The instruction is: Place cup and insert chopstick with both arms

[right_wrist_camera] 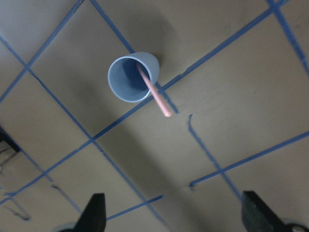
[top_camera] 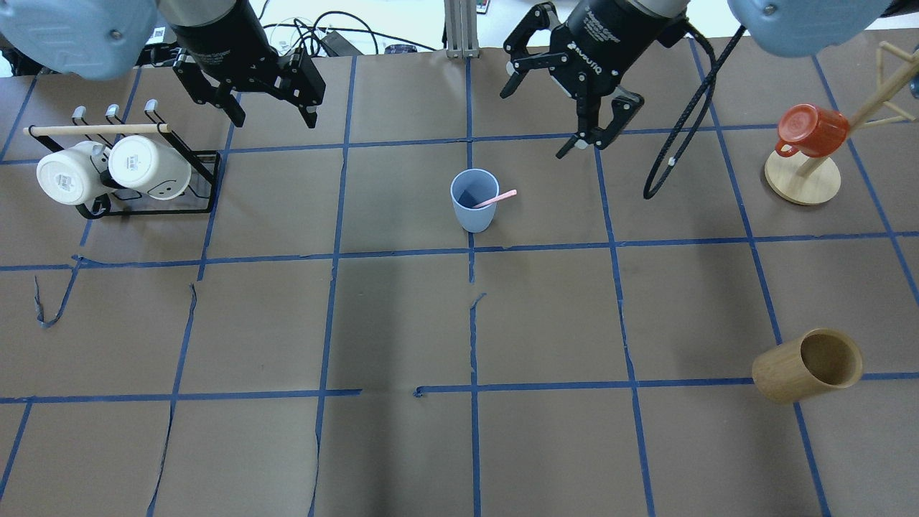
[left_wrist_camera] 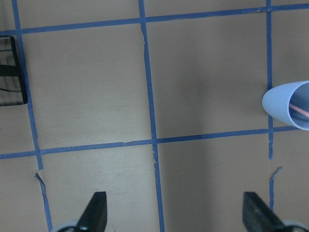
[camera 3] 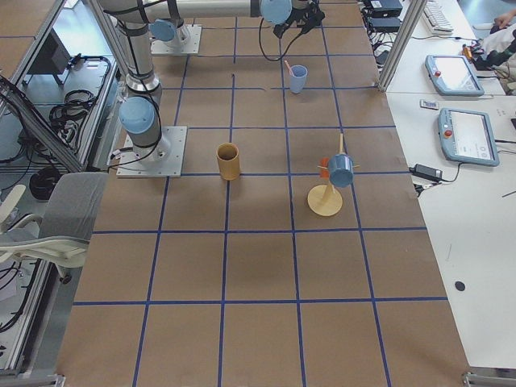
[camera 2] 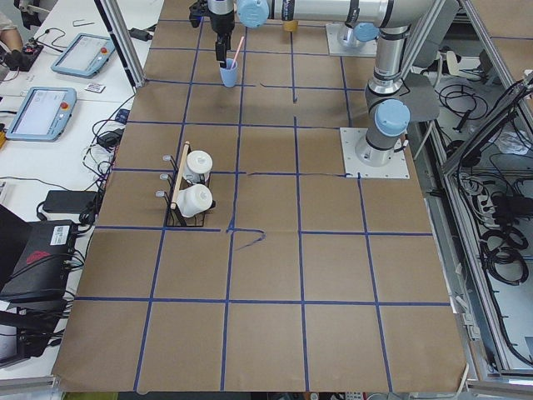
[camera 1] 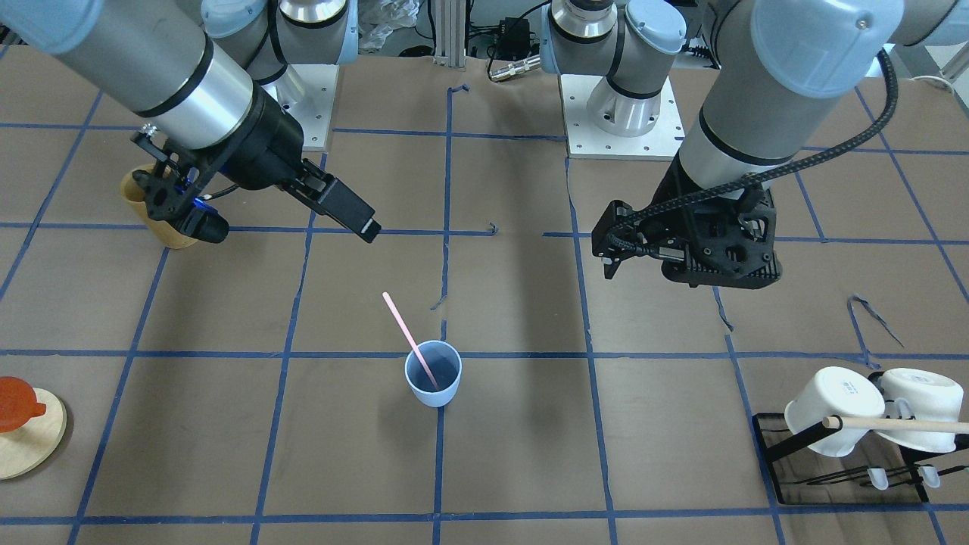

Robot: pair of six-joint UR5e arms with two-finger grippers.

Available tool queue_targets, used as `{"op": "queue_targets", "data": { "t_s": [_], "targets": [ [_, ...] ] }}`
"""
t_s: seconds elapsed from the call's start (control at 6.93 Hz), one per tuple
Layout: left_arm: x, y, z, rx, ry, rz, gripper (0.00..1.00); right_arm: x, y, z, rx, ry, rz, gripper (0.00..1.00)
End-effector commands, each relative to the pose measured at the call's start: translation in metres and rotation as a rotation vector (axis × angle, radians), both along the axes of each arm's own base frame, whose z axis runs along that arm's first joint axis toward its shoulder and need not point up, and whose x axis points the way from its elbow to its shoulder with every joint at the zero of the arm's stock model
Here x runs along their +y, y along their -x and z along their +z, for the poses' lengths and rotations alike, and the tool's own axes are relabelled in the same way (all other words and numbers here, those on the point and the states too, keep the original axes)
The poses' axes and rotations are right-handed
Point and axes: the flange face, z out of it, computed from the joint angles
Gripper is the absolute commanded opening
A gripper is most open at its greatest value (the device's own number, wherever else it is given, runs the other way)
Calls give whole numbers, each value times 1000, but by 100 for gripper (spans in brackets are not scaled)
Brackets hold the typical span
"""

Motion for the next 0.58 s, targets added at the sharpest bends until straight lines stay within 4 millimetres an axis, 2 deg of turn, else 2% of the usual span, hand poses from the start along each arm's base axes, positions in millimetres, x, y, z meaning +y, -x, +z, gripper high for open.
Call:
{"op": "queue_targets", "data": {
  "t_s": [0.0,0.14,0.29,0.43],
  "targets": [
    [0,1,0,0,-2,-1,100,23,41,15,325,98,532,100],
    [1,2,-1,0,-5,-3,100,36,47,21,334,83,719,100],
    [2,4,-2,-2,-8,-7,100,46,49,22,327,67,742,100],
    [2,4,-2,-2,-8,-7,100,53,50,9,318,37,754,100]
  ]
}}
